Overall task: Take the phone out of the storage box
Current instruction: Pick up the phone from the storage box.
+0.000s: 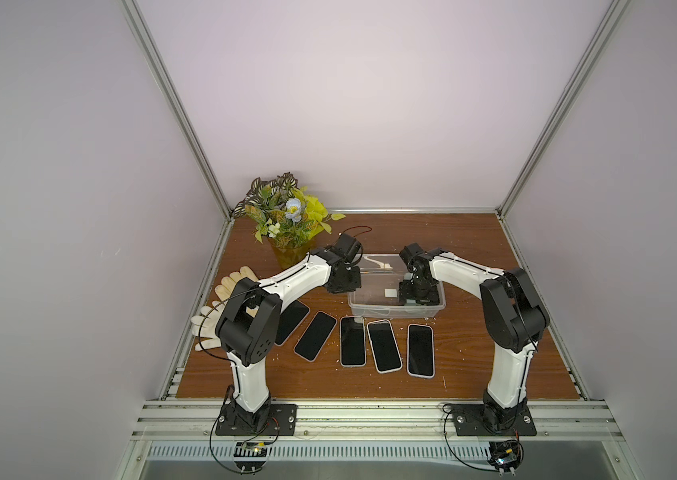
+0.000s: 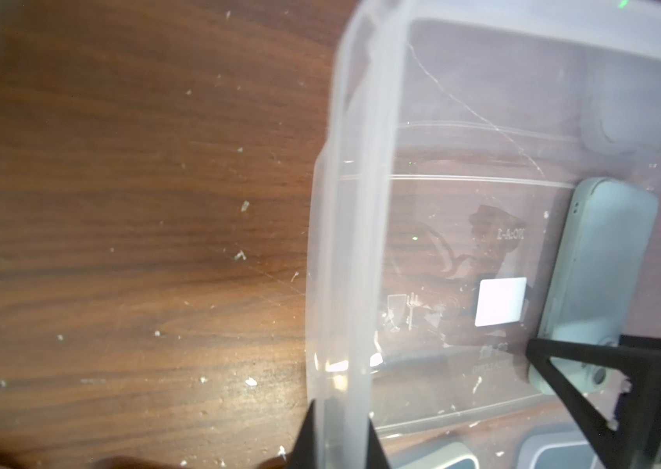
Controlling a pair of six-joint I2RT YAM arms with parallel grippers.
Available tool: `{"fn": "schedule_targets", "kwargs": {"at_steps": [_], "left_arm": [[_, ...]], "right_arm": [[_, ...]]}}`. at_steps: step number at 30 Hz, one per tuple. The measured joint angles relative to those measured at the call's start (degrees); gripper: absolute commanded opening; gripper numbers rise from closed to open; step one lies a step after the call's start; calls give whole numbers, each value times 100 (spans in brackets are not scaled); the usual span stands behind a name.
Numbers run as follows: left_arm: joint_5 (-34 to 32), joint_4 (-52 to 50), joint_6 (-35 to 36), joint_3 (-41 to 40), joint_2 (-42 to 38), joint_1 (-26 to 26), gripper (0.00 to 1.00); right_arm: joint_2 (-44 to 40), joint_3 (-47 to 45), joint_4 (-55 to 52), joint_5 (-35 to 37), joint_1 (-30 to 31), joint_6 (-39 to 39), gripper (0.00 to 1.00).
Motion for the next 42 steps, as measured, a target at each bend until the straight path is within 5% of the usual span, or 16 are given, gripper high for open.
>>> {"fn": "schedule_targets", "kwargs": {"at_steps": [1, 6, 14, 22, 30, 36, 42], "left_arm": [[28, 28, -17, 68, 13, 7, 65], [291, 149, -66, 485, 17, 107, 99], [914, 59, -46, 868, -190, 426, 99], [2330, -66, 28, 1530, -535, 713, 99], [3602, -22, 164, 1982, -466, 704, 87], [3908, -50, 179, 1982, -210, 527, 79], [3982, -68, 212, 1998, -31, 310, 42]], "right_arm": [[-15, 2, 13, 22, 0, -70, 43], [-190, 7, 168, 247, 7, -516, 42], [-1375, -4, 715, 420, 11, -1145, 41], [-2623, -612, 1528, 50, 155, -1792, 41], [-3080, -688, 1545, -671, 352, -2321, 41], [-3237, -688, 1456, -820, 664, -2487, 41], [-3289, -688, 1298, -817, 935, -2562, 41]]}}
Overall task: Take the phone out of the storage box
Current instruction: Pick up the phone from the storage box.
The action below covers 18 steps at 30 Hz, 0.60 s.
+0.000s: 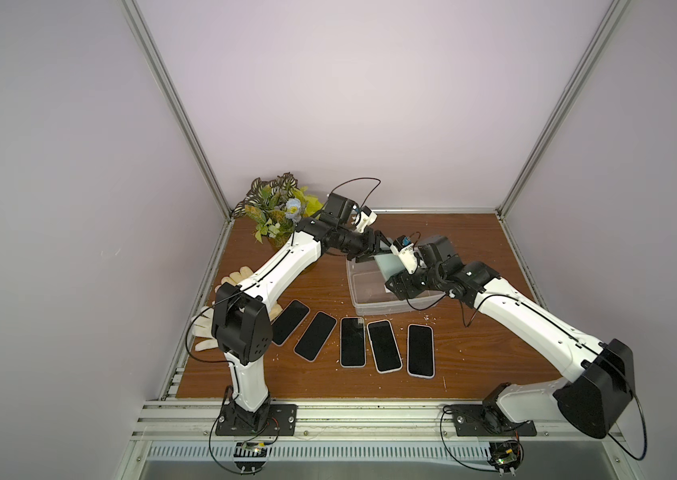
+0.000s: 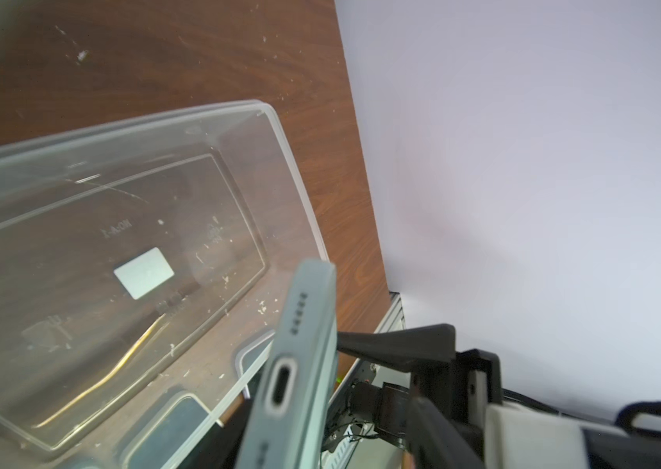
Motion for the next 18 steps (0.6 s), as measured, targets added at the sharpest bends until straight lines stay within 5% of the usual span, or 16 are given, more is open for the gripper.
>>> {"fn": "schedule_targets", "kwargs": {"at_steps": [5, 13, 18], "left_arm": [[44, -15, 155, -9, 28, -31, 0], [48, 52, 184, 2, 2, -44, 0], [-892, -111, 269, 11, -195, -214, 0]], "right_arm": [[-142, 0, -13, -70, 37, 28, 43], [-315, -74, 22, -131, -111, 166, 96], [-684, 136, -96, 297, -822, 693, 99]]}}
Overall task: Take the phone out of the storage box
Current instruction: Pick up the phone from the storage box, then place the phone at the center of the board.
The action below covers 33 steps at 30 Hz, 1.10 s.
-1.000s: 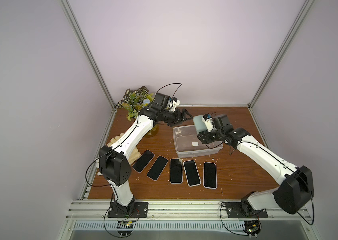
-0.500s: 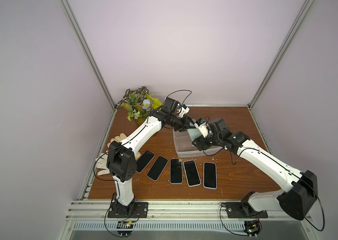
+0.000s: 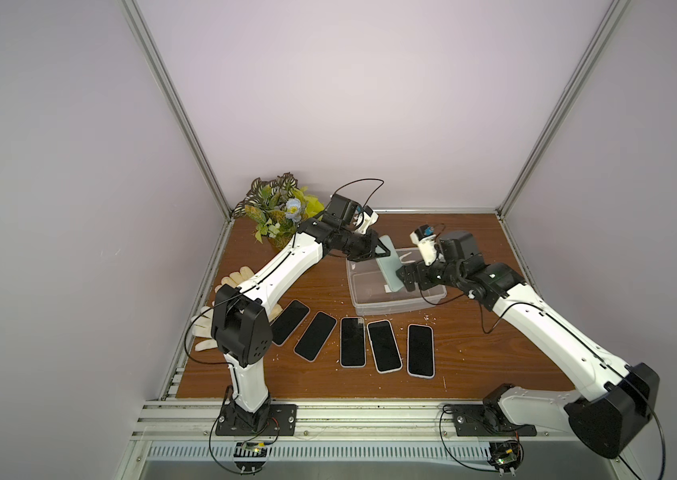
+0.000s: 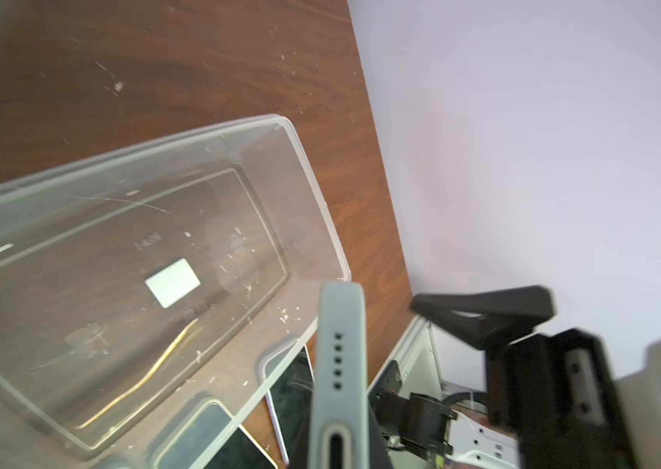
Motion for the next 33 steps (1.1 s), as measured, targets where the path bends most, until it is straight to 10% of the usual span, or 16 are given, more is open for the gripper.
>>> {"fn": "schedule_targets", "kwargs": {"at_steps": [6, 18, 33], "left_arm": [[-1469, -160, 575, 365, -280, -748, 0], [-3923, 72, 3296, 1692, 682, -4094, 0], [-5571, 2509, 4927, -520, 1368, -4662, 0]], "right_arm": [[-177, 734, -586, 844, -885, 695, 99], [-326, 1169, -1213, 752, -2240, 1867, 99], [-525, 1633, -1314, 201, -2583, 2065, 99]]}}
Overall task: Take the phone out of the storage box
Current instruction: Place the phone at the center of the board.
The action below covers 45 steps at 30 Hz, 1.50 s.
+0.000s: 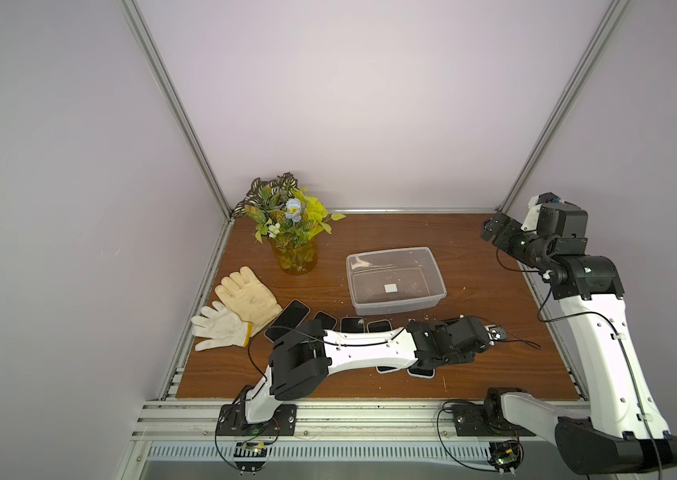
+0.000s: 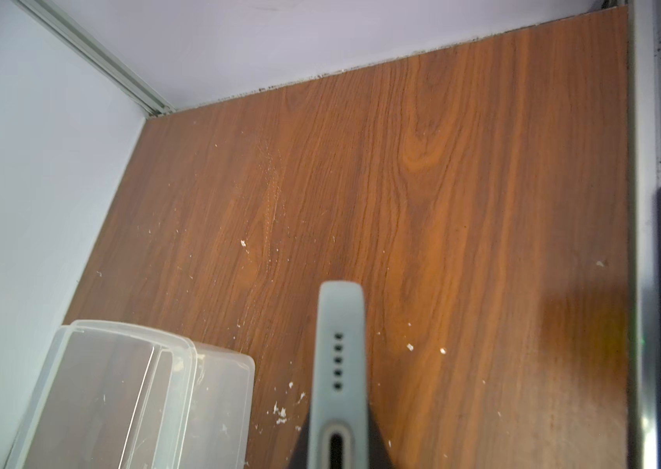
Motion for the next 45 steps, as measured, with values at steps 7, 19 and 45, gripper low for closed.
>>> {"fn": "schedule_targets", "kwargs": {"at_steps": [7, 19, 45], "left_arm": [[-63, 1241, 284, -4, 570, -173, 0], [-122, 2516, 494, -824, 728, -186, 18], [-94, 219, -1670, -1600, -1137, -7, 99]], "right_arm": [[-74, -136, 17, -177, 0, -59, 99], [-168, -380, 48, -315, 0, -203, 99], [-424, -1764, 616, -461, 0, -358, 99]]}}
